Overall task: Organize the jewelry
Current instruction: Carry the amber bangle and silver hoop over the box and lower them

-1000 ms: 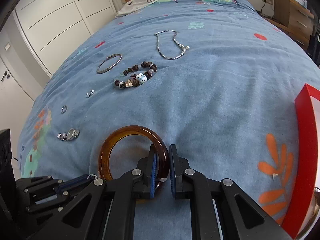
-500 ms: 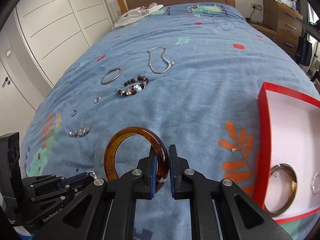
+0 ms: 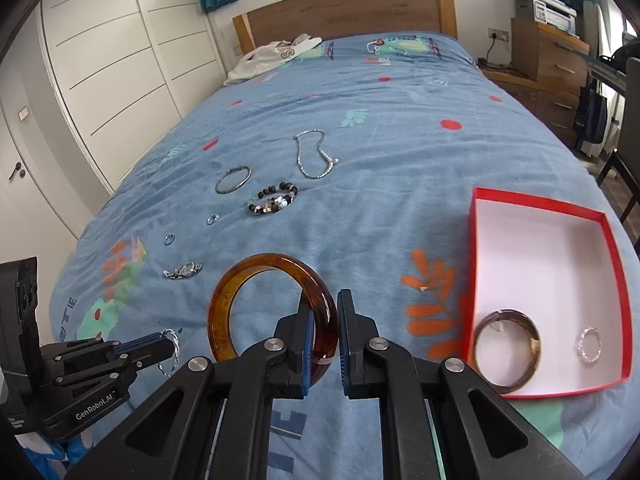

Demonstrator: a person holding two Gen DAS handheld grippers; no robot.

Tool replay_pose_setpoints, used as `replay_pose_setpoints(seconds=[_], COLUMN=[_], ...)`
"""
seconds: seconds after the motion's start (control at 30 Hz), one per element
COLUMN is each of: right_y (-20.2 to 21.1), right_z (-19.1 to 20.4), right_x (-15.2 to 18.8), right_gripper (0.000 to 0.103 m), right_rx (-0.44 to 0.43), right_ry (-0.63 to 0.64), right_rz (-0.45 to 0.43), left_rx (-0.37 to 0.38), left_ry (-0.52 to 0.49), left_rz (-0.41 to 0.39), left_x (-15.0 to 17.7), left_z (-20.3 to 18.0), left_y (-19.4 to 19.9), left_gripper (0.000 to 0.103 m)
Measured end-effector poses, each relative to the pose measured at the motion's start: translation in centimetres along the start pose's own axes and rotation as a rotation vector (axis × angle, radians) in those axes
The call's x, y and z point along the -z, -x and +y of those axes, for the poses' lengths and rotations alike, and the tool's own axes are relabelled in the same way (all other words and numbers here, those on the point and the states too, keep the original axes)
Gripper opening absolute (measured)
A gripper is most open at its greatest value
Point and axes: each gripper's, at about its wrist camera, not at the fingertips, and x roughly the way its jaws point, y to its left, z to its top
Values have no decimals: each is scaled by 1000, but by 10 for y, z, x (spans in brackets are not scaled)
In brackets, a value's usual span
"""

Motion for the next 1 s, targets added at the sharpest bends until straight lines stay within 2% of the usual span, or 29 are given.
replay_pose_setpoints(seconds=[0.33,0.57,0.77,1.0], right_y=[45,65,60,30], right_z=[-50,-109,-158,-206], right_x=[6,8,1,-9], right_gripper=[11,11,11,11], right_rx=[63,141,202,245], right_ry=[-73,-136,-149,-132], right_rz=[-68,-90,-68,-1], left_rx=[22,58,111,146], left_ry=[-99,-182,-267,-361], left_rz=[-28,-22,-8,20], left_x=[-10,-27,-46,-68], left_z=[-47,-94,-150,-213], left_y=[17,7,-17,-59], left_gripper=[5,5,5,5])
